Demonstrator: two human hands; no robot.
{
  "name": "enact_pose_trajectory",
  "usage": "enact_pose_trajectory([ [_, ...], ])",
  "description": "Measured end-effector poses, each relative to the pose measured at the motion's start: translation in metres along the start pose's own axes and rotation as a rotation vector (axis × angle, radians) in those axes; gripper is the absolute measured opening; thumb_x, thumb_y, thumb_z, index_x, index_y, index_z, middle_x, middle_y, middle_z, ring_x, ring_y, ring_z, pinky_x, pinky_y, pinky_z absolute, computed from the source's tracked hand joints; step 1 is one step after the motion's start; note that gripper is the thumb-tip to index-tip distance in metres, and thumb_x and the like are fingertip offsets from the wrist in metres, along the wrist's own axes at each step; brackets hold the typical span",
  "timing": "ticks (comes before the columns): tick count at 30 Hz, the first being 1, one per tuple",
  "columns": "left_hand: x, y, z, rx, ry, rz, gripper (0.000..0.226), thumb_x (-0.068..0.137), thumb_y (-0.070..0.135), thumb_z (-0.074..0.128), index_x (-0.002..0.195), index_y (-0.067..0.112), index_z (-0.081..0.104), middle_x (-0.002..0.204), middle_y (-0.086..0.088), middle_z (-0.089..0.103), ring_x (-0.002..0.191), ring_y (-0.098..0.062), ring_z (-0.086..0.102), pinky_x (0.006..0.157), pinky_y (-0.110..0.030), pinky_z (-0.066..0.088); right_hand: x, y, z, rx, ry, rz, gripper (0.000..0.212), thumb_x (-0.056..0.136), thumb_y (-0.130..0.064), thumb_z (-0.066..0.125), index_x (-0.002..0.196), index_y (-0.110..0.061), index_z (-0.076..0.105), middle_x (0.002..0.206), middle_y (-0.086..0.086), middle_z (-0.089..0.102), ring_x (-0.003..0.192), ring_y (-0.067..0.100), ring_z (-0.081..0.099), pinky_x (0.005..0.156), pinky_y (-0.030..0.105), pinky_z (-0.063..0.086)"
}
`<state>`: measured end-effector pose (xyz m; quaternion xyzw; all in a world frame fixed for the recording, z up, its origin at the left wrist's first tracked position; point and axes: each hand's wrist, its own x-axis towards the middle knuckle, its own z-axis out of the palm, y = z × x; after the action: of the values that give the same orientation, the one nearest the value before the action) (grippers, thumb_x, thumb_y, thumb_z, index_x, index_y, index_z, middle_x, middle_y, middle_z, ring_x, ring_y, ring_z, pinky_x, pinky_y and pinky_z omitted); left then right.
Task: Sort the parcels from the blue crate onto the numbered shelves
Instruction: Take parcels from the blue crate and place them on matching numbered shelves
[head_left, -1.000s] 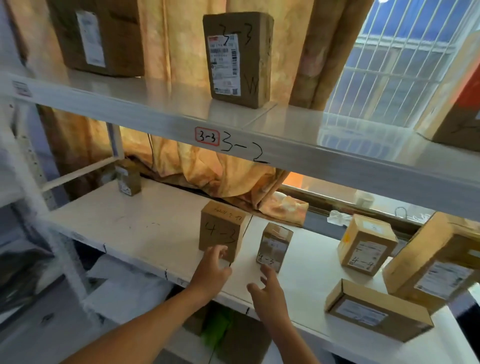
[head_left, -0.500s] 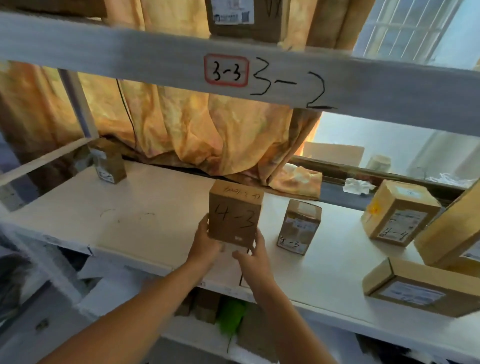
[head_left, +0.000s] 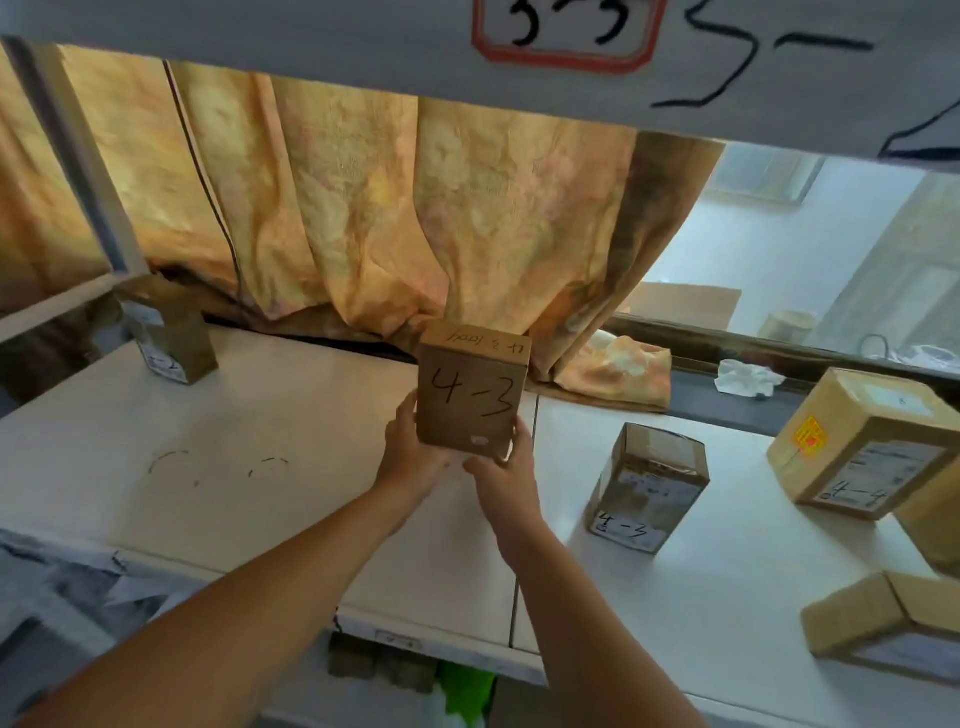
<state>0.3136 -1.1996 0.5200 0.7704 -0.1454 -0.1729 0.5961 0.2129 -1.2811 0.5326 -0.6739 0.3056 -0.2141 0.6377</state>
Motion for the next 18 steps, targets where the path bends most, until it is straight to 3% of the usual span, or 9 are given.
enact_pose_trajectory([
  [3, -0.002, -0.006, 0.002, 0.039, 0.049, -0.019, 0.097, 0.083, 0.006, 0.064, 0.157, 0.039, 0.01, 0.155, -0.006, 0.028, 0.13, -0.025, 0.051, 0.101, -0.042, 0.051, -0.011, -0.004, -0.007, -0.027, -0.045, 0.091, 0.082, 0.091, -0.004, 0.058, 0.156, -0.043, 0.023, 0.142, -0.014, 0.048, 0.131, 0.019, 0.051, 0.096, 0.027, 0.041],
  [5, -0.011, -0.011, 0.008, 0.043, 0.117, -0.064, 0.088, 0.09, 0.001, 0.058, 0.158, 0.028, 0.009, 0.156, -0.009, 0.024, 0.135, -0.028, 0.046, 0.099, -0.037, 0.048, -0.023, 0.0, -0.017, -0.048, -0.025, 0.184, 0.073, 0.098, -0.011, 0.056, 0.161, -0.03, 0.024, 0.152, 0.0, 0.047, 0.137, 0.022, 0.048, 0.096, 0.028, 0.037],
  [7, -0.03, -0.018, 0.018, 0.042, 0.137, -0.094, 0.076, 0.092, 0.001, 0.057, 0.155, 0.02, 0.019, 0.153, -0.01, 0.028, 0.136, -0.027, 0.045, 0.098, -0.034, 0.045, -0.04, 0.012, -0.032, -0.076, 0.052, 0.214, 0.056, 0.1, -0.013, 0.055, 0.153, -0.023, 0.04, 0.151, 0.003, 0.05, 0.121, 0.013, 0.057, 0.087, 0.022, 0.041],
  [9, -0.052, -0.022, 0.031, 0.103, 0.053, -0.099, 0.064, 0.093, 0.006, 0.057, 0.15, 0.016, 0.03, 0.149, -0.007, 0.036, 0.138, -0.026, 0.043, 0.1, -0.031, 0.039, -0.061, 0.024, -0.053, -0.103, 0.152, 0.254, 0.04, 0.1, -0.013, 0.055, 0.139, -0.02, 0.054, 0.137, 0.003, 0.06, 0.097, 0.007, 0.059, 0.076, 0.021, 0.043],
  [12, -0.081, -0.013, 0.06, 0.176, -0.087, -0.073, 0.058, 0.096, 0.008, 0.054, 0.15, 0.018, 0.036, 0.154, -0.006, 0.04, 0.141, -0.024, 0.04, 0.11, -0.034, 0.036, -0.09, 0.035, -0.095, -0.114, 0.321, 0.335, 0.027, 0.098, -0.014, 0.055, 0.125, -0.02, 0.057, 0.126, 0.008, 0.065, 0.098, 0.02, 0.057, 0.084, 0.028, 0.042],
  [15, -0.11, 0.008, 0.095, 0.199, -0.174, -0.038, 0.063, 0.096, 0.006, 0.054, 0.152, 0.026, 0.036, 0.158, -0.004, 0.039, 0.143, -0.023, 0.039, 0.11, -0.036, 0.037, -0.104, 0.038, -0.136, -0.111, 0.421, 0.338, 0.047, 0.098, -0.009, 0.058, 0.142, -0.016, 0.044, 0.142, 0.009, 0.055, 0.115, 0.024, 0.057, 0.093, 0.035, 0.048],
  [18, -0.134, 0.026, 0.125, 0.162, -0.24, -0.048, 0.072, 0.096, 0.005, 0.056, 0.156, 0.033, 0.028, 0.162, -0.002, 0.032, 0.147, -0.024, 0.034, 0.111, -0.04, 0.039, -0.108, 0.032, -0.162, -0.139, 0.359, 0.265, 0.073, 0.096, -0.007, 0.061, 0.158, -0.022, 0.025, 0.163, 0.006, 0.033, 0.144, 0.029, 0.041, 0.114, 0.046, 0.042],
])
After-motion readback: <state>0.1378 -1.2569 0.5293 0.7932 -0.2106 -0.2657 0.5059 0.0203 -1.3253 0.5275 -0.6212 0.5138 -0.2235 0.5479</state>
